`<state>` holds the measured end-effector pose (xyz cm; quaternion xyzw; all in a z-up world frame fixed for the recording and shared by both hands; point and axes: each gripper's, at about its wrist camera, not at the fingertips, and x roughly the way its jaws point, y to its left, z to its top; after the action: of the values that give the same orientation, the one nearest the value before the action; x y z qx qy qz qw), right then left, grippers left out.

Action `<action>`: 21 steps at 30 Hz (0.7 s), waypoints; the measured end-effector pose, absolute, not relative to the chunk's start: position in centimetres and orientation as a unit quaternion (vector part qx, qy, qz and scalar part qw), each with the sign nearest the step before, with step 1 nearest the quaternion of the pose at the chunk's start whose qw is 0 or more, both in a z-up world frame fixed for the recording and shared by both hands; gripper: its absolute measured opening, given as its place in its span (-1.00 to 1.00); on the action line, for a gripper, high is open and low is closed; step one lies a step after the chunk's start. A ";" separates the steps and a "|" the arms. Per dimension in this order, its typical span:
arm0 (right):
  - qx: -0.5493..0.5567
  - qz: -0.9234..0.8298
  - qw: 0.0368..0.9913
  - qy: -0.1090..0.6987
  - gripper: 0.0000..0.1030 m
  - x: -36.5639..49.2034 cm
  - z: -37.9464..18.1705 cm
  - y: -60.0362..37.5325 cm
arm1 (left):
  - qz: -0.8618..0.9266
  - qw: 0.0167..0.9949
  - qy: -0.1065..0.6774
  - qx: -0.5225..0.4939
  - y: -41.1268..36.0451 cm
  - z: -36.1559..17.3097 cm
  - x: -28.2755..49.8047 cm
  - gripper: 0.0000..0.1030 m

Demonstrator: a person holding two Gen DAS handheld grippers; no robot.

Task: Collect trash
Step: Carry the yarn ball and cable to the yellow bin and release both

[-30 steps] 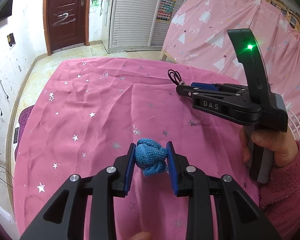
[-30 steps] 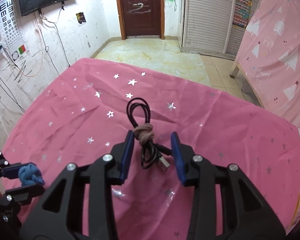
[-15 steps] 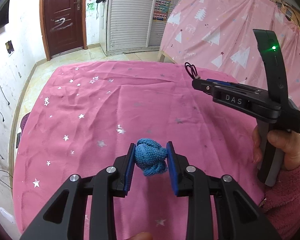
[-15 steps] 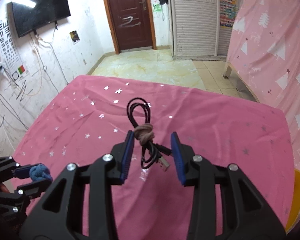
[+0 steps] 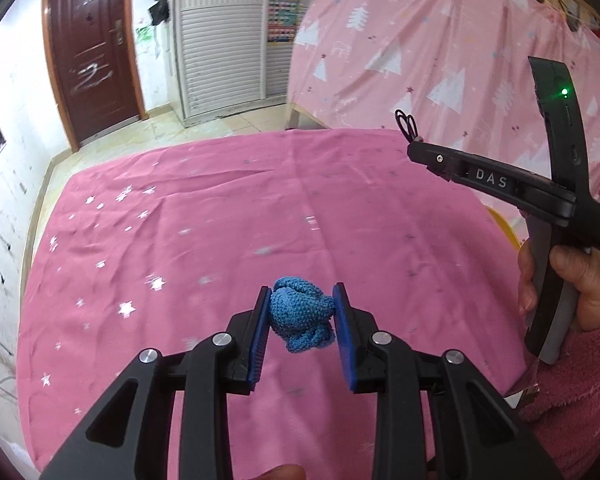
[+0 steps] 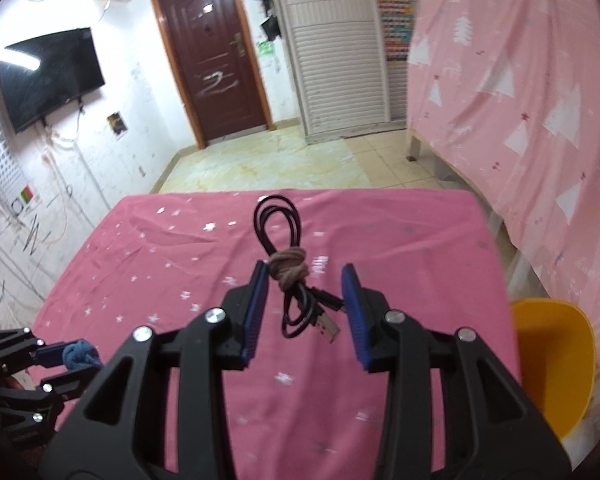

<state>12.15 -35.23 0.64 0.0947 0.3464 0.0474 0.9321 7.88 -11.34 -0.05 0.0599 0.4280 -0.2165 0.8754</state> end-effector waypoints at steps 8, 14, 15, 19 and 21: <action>0.131 0.003 0.936 0.326 -0.30 9.0 0.5 -40.9 | -0.251 0.867 0.421 0.095 -16.7 0.6 6.7 -0.53; 0.162 -0.033 0.935 0.315 -0.30 6.7 -0.2 -45.6 | -0.274 0.857 0.420 0.119 -20.4 0.7 6.0 -0.53; 0.168 -0.039 0.934 0.313 -0.30 6.4 -0.3 -46.3 | -0.277 0.855 0.420 0.123 -21.0 0.7 5.9 -0.53; 0.194 -0.066 0.931 0.304 -0.30 4.8 -1.0 -49.8 | -0.291 0.849 0.420 0.136 -23.5 0.8 5.5 -0.53; 0.201 -0.078 0.929 0.302 -0.30 4.1 -1.2 -51.0 | -0.297 0.848 0.417 0.140 -24.5 1.0 5.4 -0.53</action>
<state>4.14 -50.96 -1.22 0.2006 0.3017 -0.0783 0.9287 5.41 -24.52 0.99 0.1397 0.4166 -0.2971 0.8477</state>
